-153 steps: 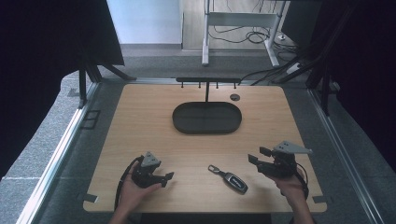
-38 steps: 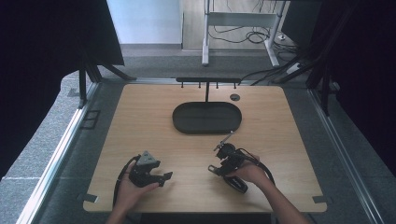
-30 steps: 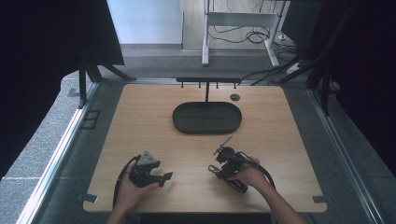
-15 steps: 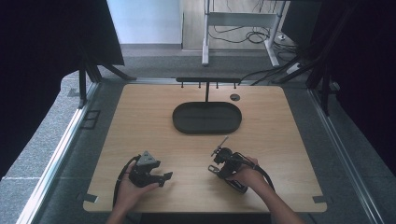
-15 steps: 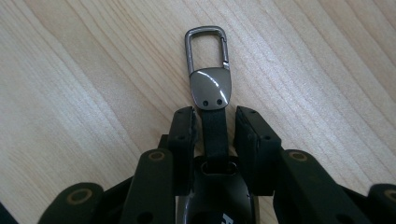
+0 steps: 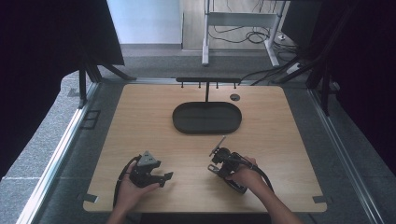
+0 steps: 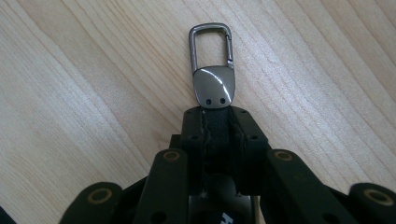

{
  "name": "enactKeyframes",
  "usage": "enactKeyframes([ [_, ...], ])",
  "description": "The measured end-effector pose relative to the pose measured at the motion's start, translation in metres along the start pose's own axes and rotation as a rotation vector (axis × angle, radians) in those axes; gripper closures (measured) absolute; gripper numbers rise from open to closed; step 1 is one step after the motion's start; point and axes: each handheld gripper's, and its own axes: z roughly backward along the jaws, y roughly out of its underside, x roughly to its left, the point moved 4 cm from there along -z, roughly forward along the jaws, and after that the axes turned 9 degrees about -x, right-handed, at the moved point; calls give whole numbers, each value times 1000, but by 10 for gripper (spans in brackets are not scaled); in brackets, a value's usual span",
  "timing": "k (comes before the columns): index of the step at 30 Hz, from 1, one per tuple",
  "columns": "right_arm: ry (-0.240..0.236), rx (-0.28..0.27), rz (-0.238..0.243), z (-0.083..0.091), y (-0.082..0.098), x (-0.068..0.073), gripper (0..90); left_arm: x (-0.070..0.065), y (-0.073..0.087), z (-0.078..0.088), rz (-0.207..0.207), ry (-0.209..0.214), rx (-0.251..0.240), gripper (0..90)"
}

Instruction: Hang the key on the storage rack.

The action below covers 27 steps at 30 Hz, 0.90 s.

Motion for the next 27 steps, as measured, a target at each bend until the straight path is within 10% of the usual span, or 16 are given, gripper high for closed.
enactKeyframes([
  [27,-15,-49,-37,2,5,-5,803,-1,2,-4,-8,-1,18,298],
])
